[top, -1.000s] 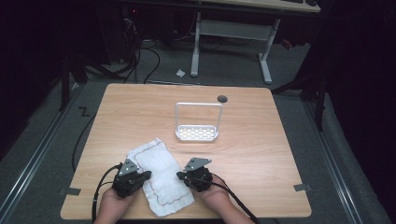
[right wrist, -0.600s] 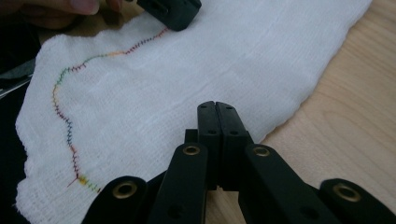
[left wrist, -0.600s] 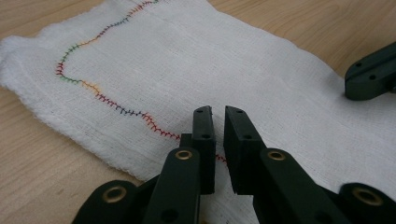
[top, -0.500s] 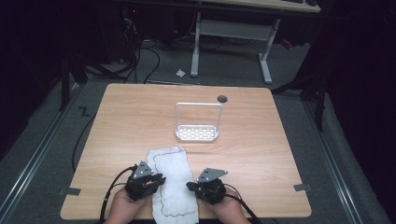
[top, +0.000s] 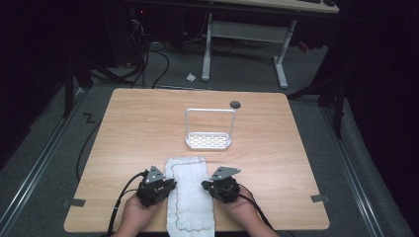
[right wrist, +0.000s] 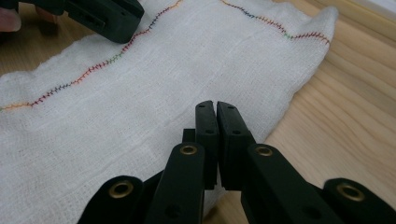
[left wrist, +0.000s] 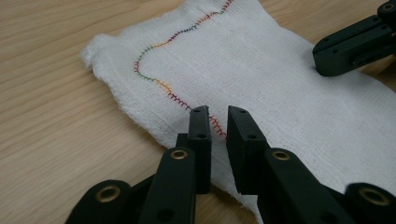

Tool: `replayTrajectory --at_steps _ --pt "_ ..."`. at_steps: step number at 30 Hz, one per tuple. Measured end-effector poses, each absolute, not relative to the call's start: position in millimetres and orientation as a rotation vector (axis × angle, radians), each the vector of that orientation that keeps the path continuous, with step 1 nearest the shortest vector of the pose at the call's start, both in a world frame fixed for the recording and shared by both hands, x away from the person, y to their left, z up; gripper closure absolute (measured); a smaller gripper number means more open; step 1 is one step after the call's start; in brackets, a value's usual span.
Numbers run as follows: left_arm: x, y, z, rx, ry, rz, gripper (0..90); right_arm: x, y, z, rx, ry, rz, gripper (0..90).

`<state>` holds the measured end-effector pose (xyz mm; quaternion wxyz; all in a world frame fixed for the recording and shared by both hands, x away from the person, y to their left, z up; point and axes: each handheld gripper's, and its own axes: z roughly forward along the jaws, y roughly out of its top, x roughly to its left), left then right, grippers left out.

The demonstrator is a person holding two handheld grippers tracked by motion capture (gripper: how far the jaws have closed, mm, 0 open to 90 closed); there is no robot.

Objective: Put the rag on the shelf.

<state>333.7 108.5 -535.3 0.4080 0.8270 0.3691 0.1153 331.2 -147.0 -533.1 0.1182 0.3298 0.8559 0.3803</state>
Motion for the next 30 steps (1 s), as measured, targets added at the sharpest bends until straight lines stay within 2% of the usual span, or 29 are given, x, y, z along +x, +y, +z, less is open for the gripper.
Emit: replayTrajectory --at_steps 5,9,15,20,26,30 --pt "336 84 -534 2.117 0.869 0.281 79.5 322 -171 -533 1.006 2.485 1.108 88.3" --pt "335 63 -536 2.112 0.81 0.213 77.5 315 -200 -533 1.071 2.45 1.109 87.9" --pt "333 61 -536 2.11 0.794 0.208 72.8 311 -212 -533 1.106 2.441 1.118 87.5" --pt "347 77 -532 2.059 0.882 0.296 63.7 311 -210 -533 1.099 2.437 1.113 87.3" --pt "383 78 -532 1.968 0.983 0.235 55.3 313 -212 -534 1.099 2.451 1.138 87.1" --pt "399 67 -536 1.99 0.995 0.183 49.1 314 -213 -534 1.098 2.455 1.144 86.9"
